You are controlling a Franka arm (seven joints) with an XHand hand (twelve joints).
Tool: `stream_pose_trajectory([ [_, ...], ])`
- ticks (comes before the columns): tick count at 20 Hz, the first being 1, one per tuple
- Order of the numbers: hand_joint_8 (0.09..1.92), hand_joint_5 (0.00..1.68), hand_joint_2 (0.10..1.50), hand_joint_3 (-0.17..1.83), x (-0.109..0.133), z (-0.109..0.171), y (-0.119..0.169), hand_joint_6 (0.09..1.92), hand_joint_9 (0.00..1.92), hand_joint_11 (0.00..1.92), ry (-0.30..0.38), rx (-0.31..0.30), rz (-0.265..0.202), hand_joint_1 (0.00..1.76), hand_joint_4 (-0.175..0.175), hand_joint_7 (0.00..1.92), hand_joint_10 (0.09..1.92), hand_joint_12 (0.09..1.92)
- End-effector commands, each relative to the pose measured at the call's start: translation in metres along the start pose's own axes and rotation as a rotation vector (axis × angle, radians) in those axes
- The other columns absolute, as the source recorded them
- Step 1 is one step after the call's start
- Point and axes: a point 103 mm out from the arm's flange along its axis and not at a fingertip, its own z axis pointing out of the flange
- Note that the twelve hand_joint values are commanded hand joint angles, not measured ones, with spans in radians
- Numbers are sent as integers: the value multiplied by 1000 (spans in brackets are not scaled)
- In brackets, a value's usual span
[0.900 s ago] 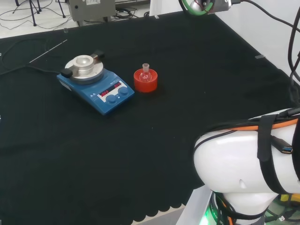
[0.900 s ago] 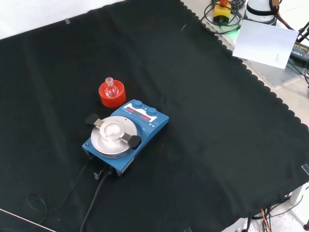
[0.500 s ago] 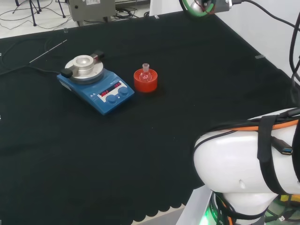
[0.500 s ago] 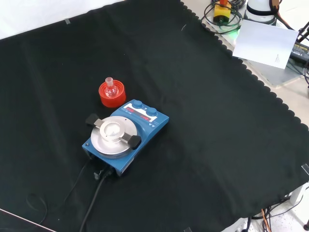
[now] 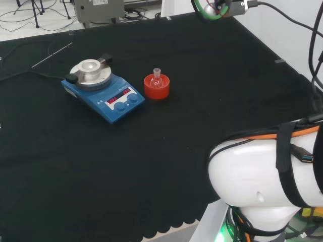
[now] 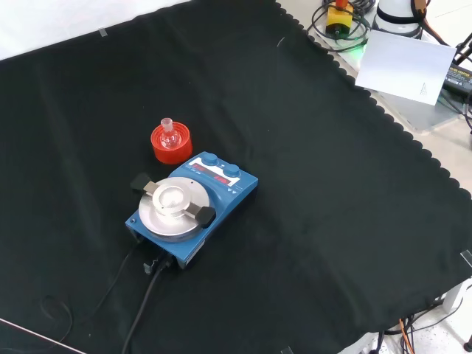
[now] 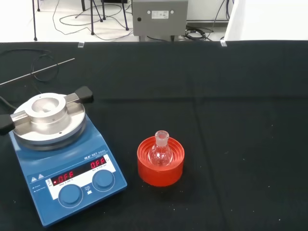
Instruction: Pick up the round-bottom flask.
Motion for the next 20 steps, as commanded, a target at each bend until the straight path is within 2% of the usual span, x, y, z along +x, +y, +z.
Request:
stream_pose_trajectory([
  [1, 462, 377, 1193, 217, -4, 25, 11, 87, 277, 0, 53, -8, 30, 283, 6, 254, 569, 1067],
  [7, 481, 411, 1144, 217, -11, 58, 39, 87, 310, 0, 101, 6, 65, 383, -3, 278, 583, 1163],
  [14, 486, 424, 1138, 225, -15, 110, 110, 87, 317, 0, 164, 11, 50, 400, -8, 280, 587, 1179],
  [20, 491, 428, 1131, 231, -18, 145, 156, 87, 321, 0, 201, 52, 58, 416, -11, 279, 590, 1184],
])
